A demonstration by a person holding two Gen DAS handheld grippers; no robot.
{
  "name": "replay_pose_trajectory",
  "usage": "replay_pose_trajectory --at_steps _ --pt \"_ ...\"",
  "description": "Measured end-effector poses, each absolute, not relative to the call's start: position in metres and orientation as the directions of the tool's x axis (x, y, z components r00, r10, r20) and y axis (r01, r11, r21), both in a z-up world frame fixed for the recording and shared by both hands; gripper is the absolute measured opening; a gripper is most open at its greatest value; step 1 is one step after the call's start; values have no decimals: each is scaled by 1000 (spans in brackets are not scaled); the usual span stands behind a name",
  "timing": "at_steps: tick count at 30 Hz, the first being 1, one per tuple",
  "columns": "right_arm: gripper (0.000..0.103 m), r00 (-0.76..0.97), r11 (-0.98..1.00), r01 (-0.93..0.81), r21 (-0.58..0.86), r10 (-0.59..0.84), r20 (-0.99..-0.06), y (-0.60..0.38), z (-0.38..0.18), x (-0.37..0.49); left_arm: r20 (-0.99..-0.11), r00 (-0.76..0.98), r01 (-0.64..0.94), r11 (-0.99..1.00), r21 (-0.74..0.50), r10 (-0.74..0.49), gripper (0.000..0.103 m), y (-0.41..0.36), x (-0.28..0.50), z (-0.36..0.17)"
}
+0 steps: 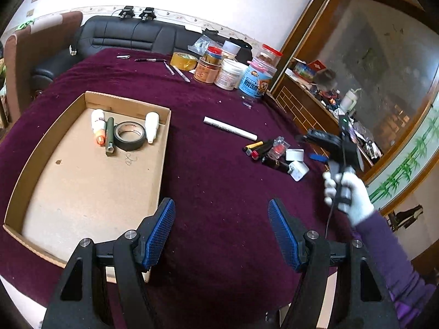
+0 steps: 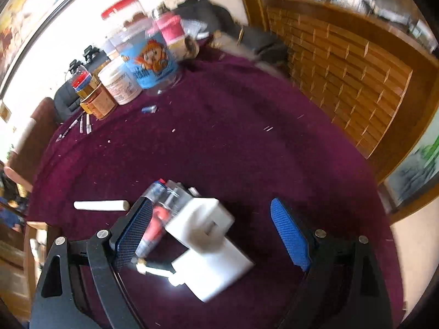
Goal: Organize rigid objects
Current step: 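Move the right gripper over to the white square charger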
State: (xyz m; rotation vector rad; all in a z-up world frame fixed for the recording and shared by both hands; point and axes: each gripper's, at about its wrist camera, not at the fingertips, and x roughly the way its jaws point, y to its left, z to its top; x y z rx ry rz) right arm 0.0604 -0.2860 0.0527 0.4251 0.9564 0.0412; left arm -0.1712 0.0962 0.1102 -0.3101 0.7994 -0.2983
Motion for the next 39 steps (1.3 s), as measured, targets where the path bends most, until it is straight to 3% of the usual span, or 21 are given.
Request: replay_pose_trajectory --at_steps 1,4,7,10,14,17,21,26,32,39 --pt "63 567 920 134 368 234 -790 -282 49 60 -654 660 143 917 -373 -369 65 94 -173 111" --pt "57 528 941 10 338 282 -801 -250 46 54 -663 658 134 922 -362 -356 65 92 -175 111" --pt "57 474 941 -143 308 338 -813 -213 44 38 -677 642 124 920 -372 -360 65 90 -169 105" --pt "57 358 876 -310 370 468 -808 -176 38 16 -687 620 132 913 -385 -379 65 86 -164 100" --pt "57 337 817 -412 405 549 -765 -156 53 -9 -694 610 151 915 -373 -384 65 81 -167 98" --pt "57 434 846 -360 393 524 -733 -173 68 -13 -696 611 145 918 -369 -377 65 83 -166 98" --pt "61 607 922 -180 344 379 -698 -214 69 -8 -712 592 134 917 -376 -378 65 80 -162 90" --pt "61 667 928 6 373 274 -693 -257 43 7 -742 556 170 925 -341 -375 65 51 -145 87" --pt "61 752 902 28 432 266 -603 -275 37 -5 -768 536 190 936 -296 -351 64 -3 -105 72" --pt "61 790 916 88 390 174 -588 -285 42 -11 -802 528 166 960 -227 -281 64 -60 -47 37"
